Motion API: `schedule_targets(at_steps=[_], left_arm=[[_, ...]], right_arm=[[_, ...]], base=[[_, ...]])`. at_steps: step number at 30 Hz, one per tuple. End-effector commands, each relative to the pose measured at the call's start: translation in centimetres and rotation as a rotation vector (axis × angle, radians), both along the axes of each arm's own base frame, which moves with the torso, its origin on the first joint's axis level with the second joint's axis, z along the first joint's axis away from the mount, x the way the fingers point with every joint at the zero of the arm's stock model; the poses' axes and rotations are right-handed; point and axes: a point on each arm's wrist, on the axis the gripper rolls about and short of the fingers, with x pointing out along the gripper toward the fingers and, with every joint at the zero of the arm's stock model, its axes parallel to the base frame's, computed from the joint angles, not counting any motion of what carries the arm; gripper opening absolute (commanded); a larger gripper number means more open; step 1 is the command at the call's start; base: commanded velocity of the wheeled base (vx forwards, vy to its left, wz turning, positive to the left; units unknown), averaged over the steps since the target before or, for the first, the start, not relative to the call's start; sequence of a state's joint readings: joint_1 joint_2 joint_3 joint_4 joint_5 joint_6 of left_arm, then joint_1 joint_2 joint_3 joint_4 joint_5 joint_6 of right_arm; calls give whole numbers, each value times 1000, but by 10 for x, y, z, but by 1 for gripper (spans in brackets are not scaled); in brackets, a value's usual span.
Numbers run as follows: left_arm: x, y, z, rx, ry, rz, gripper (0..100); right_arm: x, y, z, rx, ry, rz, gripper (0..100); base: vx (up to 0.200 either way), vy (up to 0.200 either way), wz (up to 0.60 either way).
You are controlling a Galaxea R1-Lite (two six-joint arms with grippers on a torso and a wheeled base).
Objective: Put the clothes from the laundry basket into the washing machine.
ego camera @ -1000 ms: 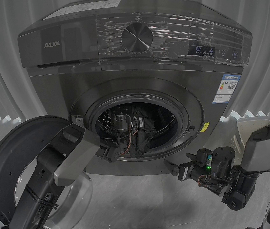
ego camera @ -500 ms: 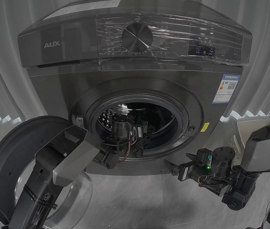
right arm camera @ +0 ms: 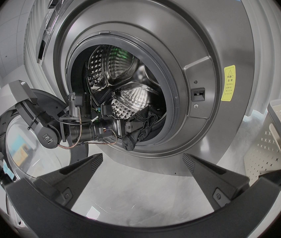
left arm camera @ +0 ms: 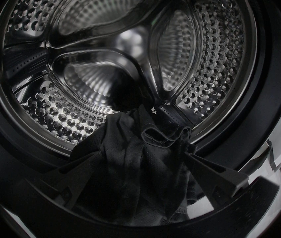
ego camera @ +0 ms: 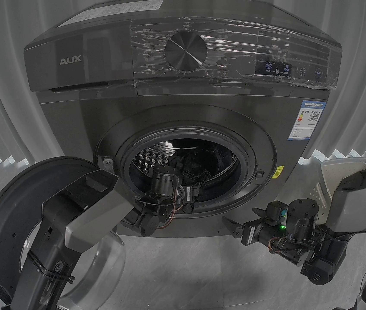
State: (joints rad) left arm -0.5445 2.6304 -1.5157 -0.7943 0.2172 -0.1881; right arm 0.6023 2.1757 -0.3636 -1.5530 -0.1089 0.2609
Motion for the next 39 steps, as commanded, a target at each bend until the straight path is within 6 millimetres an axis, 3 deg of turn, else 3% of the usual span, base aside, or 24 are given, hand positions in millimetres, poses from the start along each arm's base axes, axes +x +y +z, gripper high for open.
schedule_targets(at_steps=[1, 5, 6, 13, 21, 28, 30, 38, 39], left_arm=[[0, 0, -7, 10, 21, -7, 100], [0, -1, -7, 9, 24, -14, 100], [1, -2, -8, 9, 24, -14, 0], [6, -9, -2, -12, -13, -6, 0], [32, -15, 27, -91, -157, 55, 0], [55, -16, 31, -135, -250, 117, 0], [58, -13, 23, -126, -245, 131, 0], [63, -4, 26, -128, -254, 150, 0], [63, -4, 27, -131, -258, 150, 100]], right_arm=[[0, 1, -1, 0, 2, 5, 100], [0, 1, -1, 0, 2, 5, 100], [0, 1, -1, 0, 2, 5, 100], [0, 1, -1, 0, 2, 5, 100], [1, 1, -1, 1, 0, 4, 100], [1, 1, -1, 1, 0, 4, 100], [0, 1, -1, 0, 2, 5, 100], [0, 1, -1, 1, 1, 7, 100], [0, 1, -1, 1, 0, 5, 100]], base=[[0, 0, 0], [0, 0, 0], [0, 0, 0], [0, 0, 0], [0, 0, 0], [0, 0, 0], [0, 0, 0], [0, 0, 0], [0, 0, 0]])
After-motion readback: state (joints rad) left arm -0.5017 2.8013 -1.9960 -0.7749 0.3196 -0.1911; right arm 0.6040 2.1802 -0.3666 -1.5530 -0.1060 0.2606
